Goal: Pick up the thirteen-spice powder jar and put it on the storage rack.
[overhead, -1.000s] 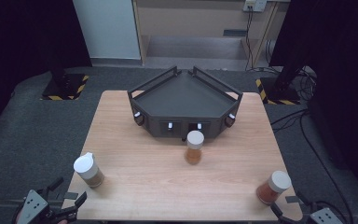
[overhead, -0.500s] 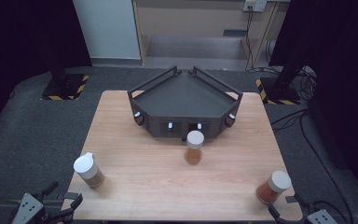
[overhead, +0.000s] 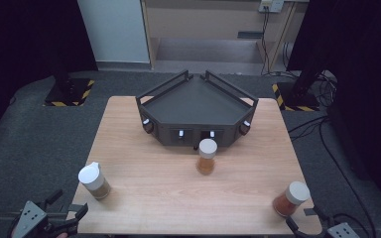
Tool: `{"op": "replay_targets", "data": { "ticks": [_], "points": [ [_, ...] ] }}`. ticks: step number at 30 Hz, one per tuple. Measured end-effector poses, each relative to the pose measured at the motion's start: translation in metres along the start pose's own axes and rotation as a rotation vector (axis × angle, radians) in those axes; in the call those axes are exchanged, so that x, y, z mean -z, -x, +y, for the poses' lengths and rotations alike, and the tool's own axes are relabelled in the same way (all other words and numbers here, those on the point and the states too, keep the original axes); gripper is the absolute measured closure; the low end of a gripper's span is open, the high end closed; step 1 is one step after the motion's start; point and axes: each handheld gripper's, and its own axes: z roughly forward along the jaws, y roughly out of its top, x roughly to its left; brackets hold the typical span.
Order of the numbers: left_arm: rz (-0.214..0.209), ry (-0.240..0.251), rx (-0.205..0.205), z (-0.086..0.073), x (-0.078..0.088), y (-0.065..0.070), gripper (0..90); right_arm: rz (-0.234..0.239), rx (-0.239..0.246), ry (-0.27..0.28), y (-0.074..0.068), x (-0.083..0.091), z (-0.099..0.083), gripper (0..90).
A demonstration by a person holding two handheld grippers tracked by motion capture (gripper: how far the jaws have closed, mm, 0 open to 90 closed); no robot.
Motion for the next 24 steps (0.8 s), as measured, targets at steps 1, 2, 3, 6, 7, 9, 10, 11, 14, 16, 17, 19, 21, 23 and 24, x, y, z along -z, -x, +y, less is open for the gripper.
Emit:
{"op": "replay_targets", "data": {
  "ticks": [1, 2, 3, 6, 7, 9, 10, 11, 14, 16, 17, 19, 21, 23, 24],
  "points": [
    [0.000, 0.000, 0.000, 0.000, 0.000, 0.000, 4.1, 0.001, 0.002, -0.001, 0.000, 0.000, 0.000, 3.3],
    [0.000, -0.012, -0.014, 0.006, 0.001, 0.000, 4.1, -0.001, 0.002, 0.001, 0.000, 0.000, 0.000, 3.3],
    [0.000, -0.012, -0.014, 0.006, 0.001, 0.000, 4.0, -0.001, 0.002, 0.001, 0.000, 0.000, 0.000, 3.3],
    [0.003, -0.021, -0.019, 0.019, 0.005, -0.004, 3.9, 0.005, 0.002, -0.001, 0.000, 0.000, 0.000, 3.7],
    [0.007, -0.028, -0.016, 0.025, 0.006, -0.005, 3.9, 0.009, 0.003, -0.002, 0.001, -0.001, 0.000, 3.9],
    [0.010, -0.042, -0.027, 0.034, 0.007, -0.006, 3.9, 0.004, 0.007, -0.001, 0.000, 0.000, 0.001, 3.9],
    [0.011, -0.052, -0.031, 0.039, 0.007, -0.007, 3.9, 0.004, 0.006, 0.000, 0.000, 0.000, 0.000, 3.8],
    [0.009, -0.056, -0.027, 0.043, 0.006, -0.008, 3.9, 0.006, 0.004, 0.000, 0.000, 0.000, 0.000, 3.9],
    [0.009, -0.070, -0.032, 0.054, 0.004, -0.011, 3.6, 0.009, 0.000, 0.003, 0.001, 0.000, 0.000, 3.9],
    [0.014, -0.074, -0.035, 0.057, 0.003, -0.011, 3.4, 0.005, 0.002, 0.007, 0.001, 0.000, -0.001, 3.9],
    [0.010, -0.087, -0.032, 0.063, 0.000, -0.012, 3.5, 0.005, 0.002, 0.007, 0.000, 0.000, 0.000, 3.9],
    [0.018, -0.112, -0.038, 0.070, -0.003, -0.012, 2.4, 0.004, 0.003, 0.008, 0.000, 0.000, -0.001, 3.9],
    [0.022, -0.116, -0.037, 0.072, -0.004, -0.012, 2.1, 0.005, 0.003, 0.009, 0.001, 0.000, -0.001, 3.9],
    [0.022, -0.122, -0.035, 0.077, -0.005, -0.014, 2.1, 0.005, 0.003, 0.010, 0.001, 0.000, -0.001, 3.9],
    [0.026, -0.132, -0.034, 0.080, -0.006, -0.015, 2.1, 0.004, 0.002, 0.010, 0.001, 0.000, -0.001, 3.9]
  ]
}}
